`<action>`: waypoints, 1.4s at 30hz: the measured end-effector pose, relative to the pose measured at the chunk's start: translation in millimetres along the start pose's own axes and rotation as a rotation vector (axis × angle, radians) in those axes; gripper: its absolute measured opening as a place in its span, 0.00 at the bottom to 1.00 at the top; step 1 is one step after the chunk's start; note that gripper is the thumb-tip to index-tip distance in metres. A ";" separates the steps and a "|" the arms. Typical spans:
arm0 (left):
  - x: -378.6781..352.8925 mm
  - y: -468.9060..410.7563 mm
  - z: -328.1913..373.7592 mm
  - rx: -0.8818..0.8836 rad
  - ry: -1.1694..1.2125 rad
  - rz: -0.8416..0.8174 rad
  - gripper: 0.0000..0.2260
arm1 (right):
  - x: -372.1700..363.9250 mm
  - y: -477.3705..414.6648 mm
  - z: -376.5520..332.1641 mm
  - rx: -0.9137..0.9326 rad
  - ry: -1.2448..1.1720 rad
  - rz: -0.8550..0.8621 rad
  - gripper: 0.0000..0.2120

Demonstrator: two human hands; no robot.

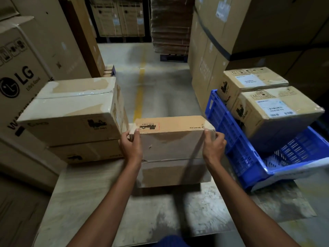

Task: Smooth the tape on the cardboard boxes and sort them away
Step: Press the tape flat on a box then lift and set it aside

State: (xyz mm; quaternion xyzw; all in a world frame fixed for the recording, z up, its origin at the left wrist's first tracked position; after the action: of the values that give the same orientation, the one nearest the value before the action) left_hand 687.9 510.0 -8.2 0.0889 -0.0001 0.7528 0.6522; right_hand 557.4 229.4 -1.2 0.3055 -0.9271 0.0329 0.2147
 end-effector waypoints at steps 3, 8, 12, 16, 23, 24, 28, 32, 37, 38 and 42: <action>14.8 17.9 -6.3 -0.048 0.035 -0.011 0.21 | 1.4 11.5 11.1 0.043 -0.074 0.027 0.17; 34.3 50.2 -15.8 -0.221 -0.019 -0.085 0.17 | 7.5 40.4 40.4 0.079 -0.174 0.074 0.29; 39.8 66.4 -17.2 -0.412 -0.282 -0.097 0.19 | 11.7 60.2 46.3 0.096 -0.084 0.010 0.24; 38.8 80.7 -6.0 -0.725 -0.643 -0.142 0.16 | 10.8 78.8 21.8 0.509 0.282 0.060 0.19; 29.0 95.4 -13.9 -0.916 -0.835 -0.338 0.15 | -27.9 110.2 -1.0 0.868 0.632 -0.134 0.16; 27.2 93.5 -8.7 -0.909 -0.860 -0.341 0.13 | -27.3 109.5 -4.6 0.851 0.647 -0.143 0.15; -0.4 76.0 21.9 -0.835 -1.051 -0.429 0.09 | -33.1 91.0 -24.7 0.727 0.804 -0.250 0.14; -36.1 65.9 22.7 -0.620 -1.248 -0.587 0.21 | -57.0 80.4 -31.3 0.699 0.915 -0.355 0.20; -37.7 63.5 30.1 -0.690 -1.302 -0.584 0.21 | -54.0 75.1 -35.0 0.751 0.968 -0.422 0.23; -32.9 58.4 31.0 -0.687 -1.263 -0.570 0.22 | -49.8 70.8 -35.5 0.730 0.949 -0.434 0.22; -6.5 33.8 23.1 -0.488 -1.104 -0.409 0.25 | -25.4 57.1 -25.3 0.585 0.894 -0.298 0.18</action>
State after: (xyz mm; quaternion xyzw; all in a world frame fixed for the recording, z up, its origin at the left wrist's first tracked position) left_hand 658.6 495.9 17.5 0.3109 -0.4907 0.4348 0.6882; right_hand 552.2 294.6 15.1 0.4366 -0.6446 0.3845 0.4959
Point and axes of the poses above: each hand's wrist, its own y-axis away from the middle knuckle, its own x-axis out of the back of the hand, z = x × y, the point moved 5 cm from there along -y, towards the middle knuckle, and after that the axes turned 8 degrees about -z, right-handed, at the moved point
